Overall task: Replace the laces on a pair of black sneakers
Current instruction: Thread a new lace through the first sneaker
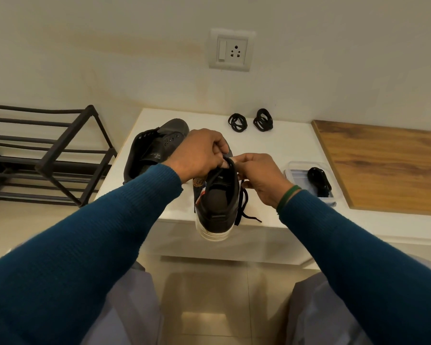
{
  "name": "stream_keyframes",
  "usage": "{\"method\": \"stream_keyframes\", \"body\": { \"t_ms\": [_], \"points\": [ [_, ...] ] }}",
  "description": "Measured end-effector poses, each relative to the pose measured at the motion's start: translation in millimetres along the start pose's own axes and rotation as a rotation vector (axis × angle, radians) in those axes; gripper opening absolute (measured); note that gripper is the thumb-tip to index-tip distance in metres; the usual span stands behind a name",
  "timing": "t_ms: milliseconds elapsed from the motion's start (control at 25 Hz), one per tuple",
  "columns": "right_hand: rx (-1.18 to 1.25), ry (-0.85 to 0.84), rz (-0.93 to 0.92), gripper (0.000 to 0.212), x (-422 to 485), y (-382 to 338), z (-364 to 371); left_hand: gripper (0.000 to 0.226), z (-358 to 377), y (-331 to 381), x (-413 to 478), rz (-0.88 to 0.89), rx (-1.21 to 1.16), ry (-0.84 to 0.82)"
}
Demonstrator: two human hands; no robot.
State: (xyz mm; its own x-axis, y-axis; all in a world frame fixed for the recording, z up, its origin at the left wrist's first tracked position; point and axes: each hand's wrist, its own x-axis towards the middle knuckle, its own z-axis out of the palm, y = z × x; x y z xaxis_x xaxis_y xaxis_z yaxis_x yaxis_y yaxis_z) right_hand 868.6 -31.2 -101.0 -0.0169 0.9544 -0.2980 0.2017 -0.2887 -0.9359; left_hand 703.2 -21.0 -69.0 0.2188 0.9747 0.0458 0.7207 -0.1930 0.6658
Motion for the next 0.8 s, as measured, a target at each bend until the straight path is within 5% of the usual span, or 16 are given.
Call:
{"method": "stream_keyframes", "body": {
  "t_ms": [120,280,320,360,480,560,600,680,800],
  "points": [
    [-0.118,0.102,-0.104,0.018,-0.4,-7.2,9.9,0.029,-1.2,-0.1,0.2,0.031,0.033,-0.107],
    [0.766,0.224,-0.110,0.028,4.0,-45.6,-21.2,0.032,-5.3,-3.1,4.6,0.015,0.100,-0.178],
    [0.791,0.220,-0.156,0.027,5.2,-52.5,-36.7,0.032,-7.0,-4.7,5.1,-0.005,0.085,-0.188],
    [0.583,0.225,-0.214,0.025,6.4,-55.8,-50.1,0.032,-9.0,-6.5,5.4,-0.023,0.068,-0.199],
    [-0.693,0.047,-0.291,0.024,-2.5,-44.1,-53.4,0.030,-13.6,-12.0,6.4,-0.042,0.018,-0.238],
    [-0.995,-0.194,-0.263,0.021,-7.6,-32.2,-37.6,0.028,-16.3,-14.1,7.6,-0.050,-0.004,-0.259],
    [-0.837,-0.234,-0.332,0.016,-9.0,-32.9,-31.8,0.028,-17.7,-15.6,8.4,-0.063,-0.015,-0.266],
    [-0.126,-0.192,-0.491,0.007,-8.8,-46.8,-39.2,0.029,-21.1,-19.0,9.7,-0.093,-0.039,-0.283],
    [0.872,-0.116,-0.426,0.006,0.3,-67.0,-69.7,0.031,-21.8,-21.7,10.8,-0.101,-0.065,-0.319]
  ]
}}
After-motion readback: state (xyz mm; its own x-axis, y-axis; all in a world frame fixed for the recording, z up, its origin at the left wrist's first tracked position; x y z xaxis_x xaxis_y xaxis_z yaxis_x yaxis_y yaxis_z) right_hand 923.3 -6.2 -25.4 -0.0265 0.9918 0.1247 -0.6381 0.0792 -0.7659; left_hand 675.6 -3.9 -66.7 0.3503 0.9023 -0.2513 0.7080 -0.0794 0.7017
